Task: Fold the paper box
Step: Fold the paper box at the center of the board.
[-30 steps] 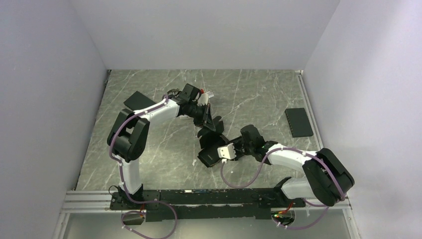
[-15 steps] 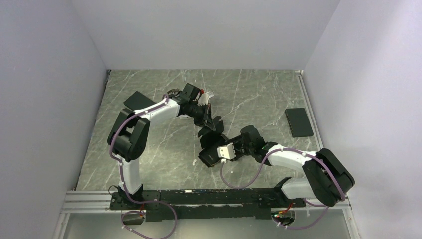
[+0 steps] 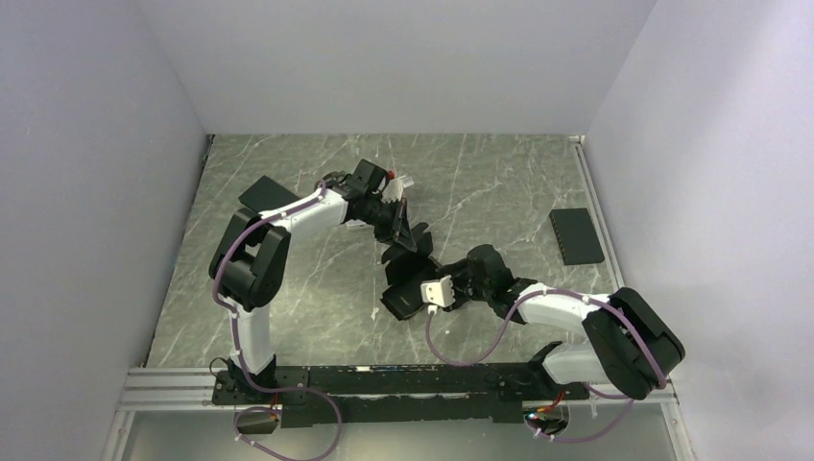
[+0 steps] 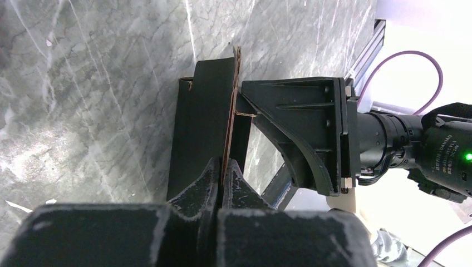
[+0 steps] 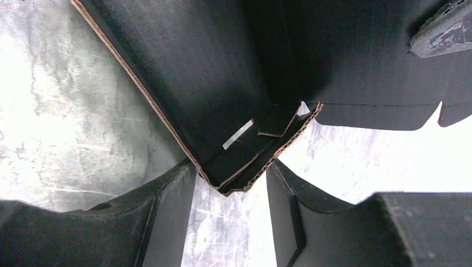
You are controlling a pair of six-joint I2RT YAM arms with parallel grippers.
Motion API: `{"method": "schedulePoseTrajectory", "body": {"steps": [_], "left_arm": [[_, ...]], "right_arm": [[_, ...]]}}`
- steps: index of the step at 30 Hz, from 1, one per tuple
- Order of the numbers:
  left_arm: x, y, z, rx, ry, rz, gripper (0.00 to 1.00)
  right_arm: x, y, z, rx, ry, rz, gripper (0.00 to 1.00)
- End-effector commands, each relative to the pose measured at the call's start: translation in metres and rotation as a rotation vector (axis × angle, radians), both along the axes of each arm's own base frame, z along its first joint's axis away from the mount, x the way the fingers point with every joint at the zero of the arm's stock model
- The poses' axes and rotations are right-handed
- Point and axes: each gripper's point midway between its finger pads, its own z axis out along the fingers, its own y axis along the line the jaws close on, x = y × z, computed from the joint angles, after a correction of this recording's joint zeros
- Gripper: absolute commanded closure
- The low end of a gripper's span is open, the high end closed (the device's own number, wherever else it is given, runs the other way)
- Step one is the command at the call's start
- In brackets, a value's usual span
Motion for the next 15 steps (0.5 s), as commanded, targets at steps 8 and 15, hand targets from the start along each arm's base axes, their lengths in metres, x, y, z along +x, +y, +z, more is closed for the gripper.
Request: {"method": "schedulePoseTrajectory", "body": {"steps": [8,15], "left_arm": [[-0.0352,-0.0058,-0.0535,0.118,0.142,-0.041,1.0],[-0.0368,-0.0067,-0.0543,0.118,0.143,-0.054,1.0]], "right_arm": [[0.0089,0.0375,0.0469,0.184,-0.198,0.132,0.45],[0.0027,0.0375,0.0436,0.179,-0.229,0.176,0.43]]}}
